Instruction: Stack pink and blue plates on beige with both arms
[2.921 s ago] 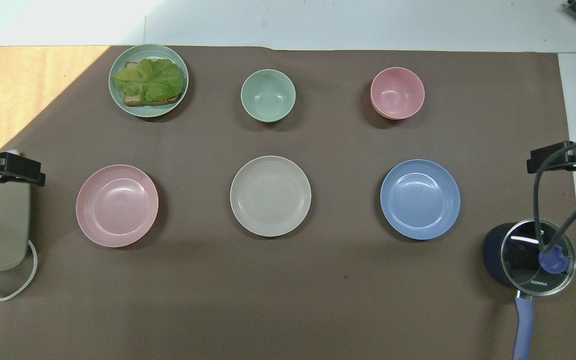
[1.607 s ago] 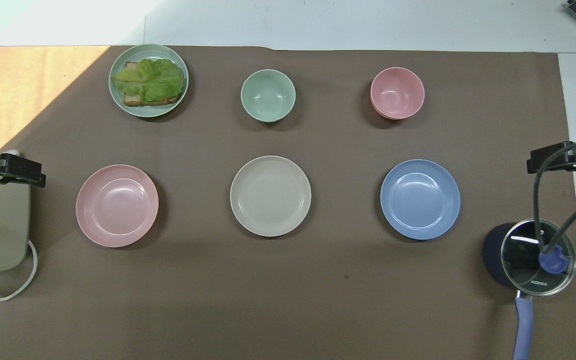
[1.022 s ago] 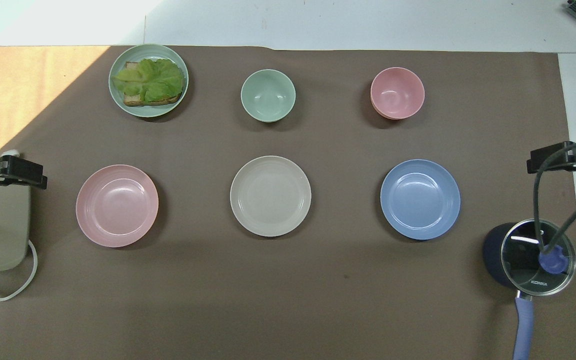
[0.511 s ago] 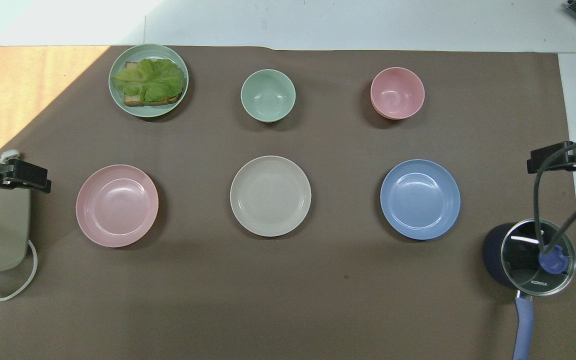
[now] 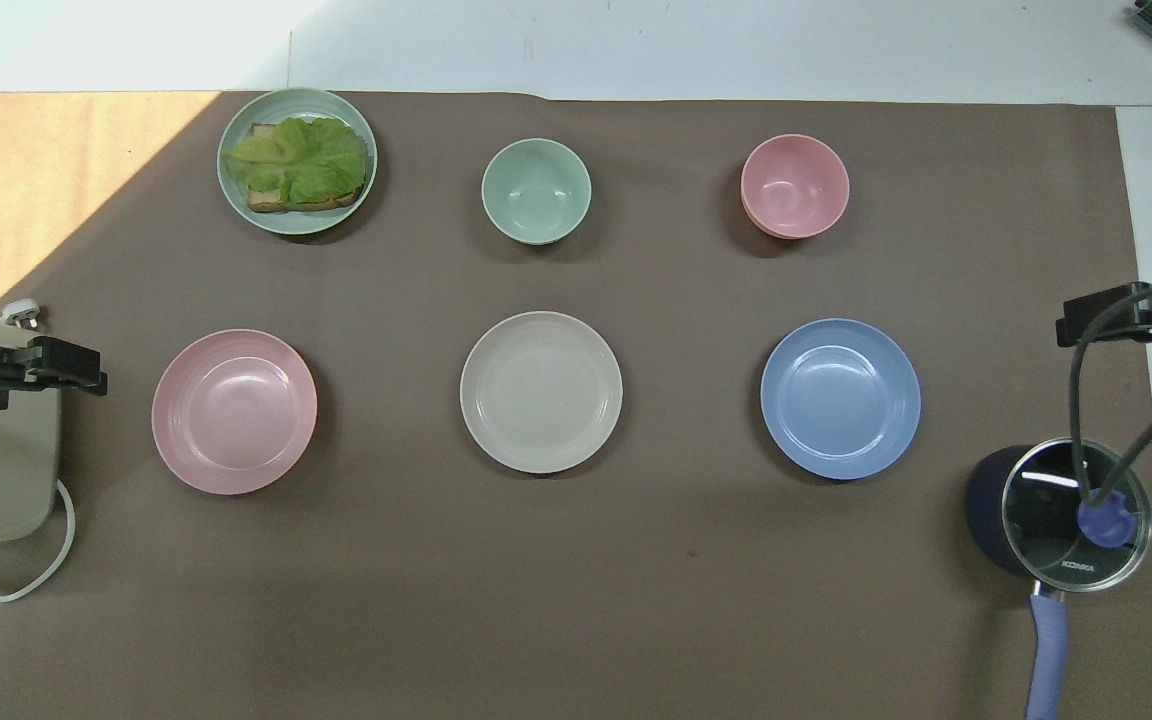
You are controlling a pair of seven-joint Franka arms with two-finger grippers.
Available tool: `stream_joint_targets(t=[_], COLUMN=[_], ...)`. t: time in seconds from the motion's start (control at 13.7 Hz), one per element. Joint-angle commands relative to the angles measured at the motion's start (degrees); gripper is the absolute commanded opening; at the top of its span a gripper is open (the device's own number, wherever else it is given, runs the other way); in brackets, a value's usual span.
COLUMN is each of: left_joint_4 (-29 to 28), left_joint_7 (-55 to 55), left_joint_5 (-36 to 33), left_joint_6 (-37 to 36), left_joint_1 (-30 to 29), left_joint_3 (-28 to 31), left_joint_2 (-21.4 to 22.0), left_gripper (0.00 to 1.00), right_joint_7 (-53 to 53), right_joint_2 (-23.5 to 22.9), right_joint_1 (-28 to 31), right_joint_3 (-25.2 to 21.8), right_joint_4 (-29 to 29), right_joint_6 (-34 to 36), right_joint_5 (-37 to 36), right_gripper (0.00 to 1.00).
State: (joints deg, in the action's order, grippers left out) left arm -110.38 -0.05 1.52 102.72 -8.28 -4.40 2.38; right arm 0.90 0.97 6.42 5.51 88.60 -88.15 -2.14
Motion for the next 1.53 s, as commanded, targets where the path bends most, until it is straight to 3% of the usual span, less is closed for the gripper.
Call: stream_joint_targets(t=[0.0,0.22,0.44,0.8,1.17,1.24,1.31,1.39,1.46], left_joint_4=[-6.3,-7.8,-10.5,-18.5,-19.9,-19.9,-19.9,-19.7,-19.6], left_joint_7=[0.8,0.7,0.9,-1.0,-3.6,-3.9,-3.1,-2.9,-2.9], left_joint_5=[0.4,0.4,0.4,0.4,0.4,0.4,0.4,0.4,0.4], left_joint_6=[7.5,10.1,12.9,20.1,19.4,19.4,19.4,18.8,18.4], left_joint_1=[-0.3,-0.7,-2.6,-2.6,-2.7,-2.6,-2.6,-2.6,-2.6], left_joint_3=[-0.3,-0.3,-0.3,-0.3,-0.3,-0.3,-0.3,-0.3,-0.3], left_joint_2=[0.0,-4.9,-6.7,-6.1,-6.1,-6.1,-6.1,-6.1,-6.1], left_gripper=[1.0,1.0,1.0,1.0,1.0,0.72,0.28,0.09,0.0], right_joint_7=[0.6,0.8,1.0,1.1,1.0,0.8,0.7,0.7,0.7], right_joint_2=[1.2,1.2,1.2,0.7,0.8,0.8,0.9,1.0,1.0], right_joint_1=[0.5,0.4,0.4,0.3,0.4,0.6,0.8,0.8,0.8], right_joint_3=[0.3,0.3,0.3,0.2,0.3,0.3,0.3,0.2,0.2], right_joint_4=[1.3,1.3,1.3,0.7,0.7,0.9,1.1,1.2,1.5], right_joint_6=[-0.1,-0.4,-0.3,-0.1,-0.4,-0.7,-1.6,-1.7,-1.7], right_joint_5=[-0.3,-0.3,-0.3,-0.6,-0.4,-0.4,-0.3,-0.3,-0.3], right_gripper=[1.0,1.0,1.0,1.0,1.0,1.0,1.0,1.0,1.0])
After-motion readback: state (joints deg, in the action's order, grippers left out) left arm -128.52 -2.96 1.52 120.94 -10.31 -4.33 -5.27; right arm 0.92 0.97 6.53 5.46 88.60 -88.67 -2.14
